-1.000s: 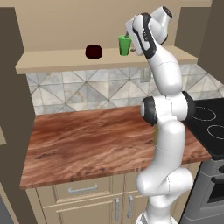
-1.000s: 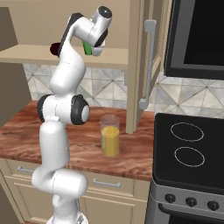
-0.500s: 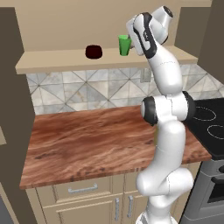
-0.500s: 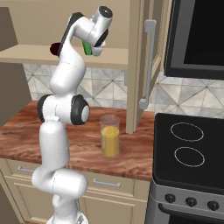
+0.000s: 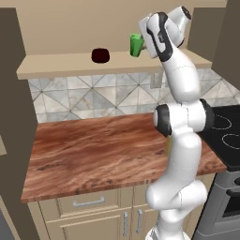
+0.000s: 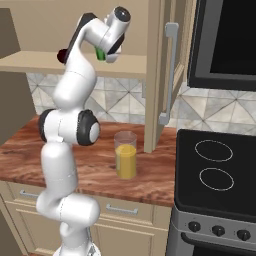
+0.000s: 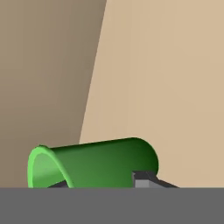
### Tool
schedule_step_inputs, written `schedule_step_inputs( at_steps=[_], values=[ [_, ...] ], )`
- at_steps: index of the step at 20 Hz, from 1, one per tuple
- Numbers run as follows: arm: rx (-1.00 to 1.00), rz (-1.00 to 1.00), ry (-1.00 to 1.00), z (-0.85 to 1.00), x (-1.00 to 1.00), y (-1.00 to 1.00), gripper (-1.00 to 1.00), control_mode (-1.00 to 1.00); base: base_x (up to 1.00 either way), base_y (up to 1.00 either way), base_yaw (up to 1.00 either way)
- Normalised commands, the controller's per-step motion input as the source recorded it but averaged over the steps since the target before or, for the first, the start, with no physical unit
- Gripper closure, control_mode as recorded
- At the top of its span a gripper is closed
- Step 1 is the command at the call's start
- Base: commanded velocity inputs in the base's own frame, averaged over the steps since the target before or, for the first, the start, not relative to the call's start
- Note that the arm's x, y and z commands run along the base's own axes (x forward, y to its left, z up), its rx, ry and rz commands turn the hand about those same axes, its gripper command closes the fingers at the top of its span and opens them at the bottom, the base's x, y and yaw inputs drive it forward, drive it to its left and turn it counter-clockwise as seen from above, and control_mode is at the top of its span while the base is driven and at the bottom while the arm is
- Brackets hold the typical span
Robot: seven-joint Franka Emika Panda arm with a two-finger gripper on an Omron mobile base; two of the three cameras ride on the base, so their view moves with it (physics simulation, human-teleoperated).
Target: There is a tray on the dining counter. Grab the cup, mug, and pitcher and place them on the tray. The pitcher may be placed next to the tray if it cannot fit the tray.
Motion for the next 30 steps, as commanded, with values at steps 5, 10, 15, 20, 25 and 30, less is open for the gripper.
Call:
schedule_step_inputs(
  at_steps=[5, 10, 15, 20, 25, 30],
  values=[
    [0.08, -0.15, -0.12, 0.0, -0.27, -0.06, 1.0, -1.0, 0.0, 0.0, 0.0],
    [0.05, -0.18, -0.13, 0.0, -0.39, -0.05, 1.0, -1.0, 0.0, 0.0, 0.0],
    [0.0, -0.14, -0.07, 0.0, -0.62, 0.0, 1.0, -1.0, 0.0, 0.0, 0.0],
    [0.0, -0.07, -0.01, 0.01, -0.91, 0.0, 1.0, -1.0, 0.0, 0.0, 0.0],
    [0.0, -0.05, 0.05, 0.3, -0.61, 0.0, 1.0, -1.0, 0.0, 0.0, 0.0],
    [0.0, -0.05, 0.17, 0.38, -0.36, -0.01, 1.0, -1.0, 0.0, 0.0, 0.0]
  ],
)
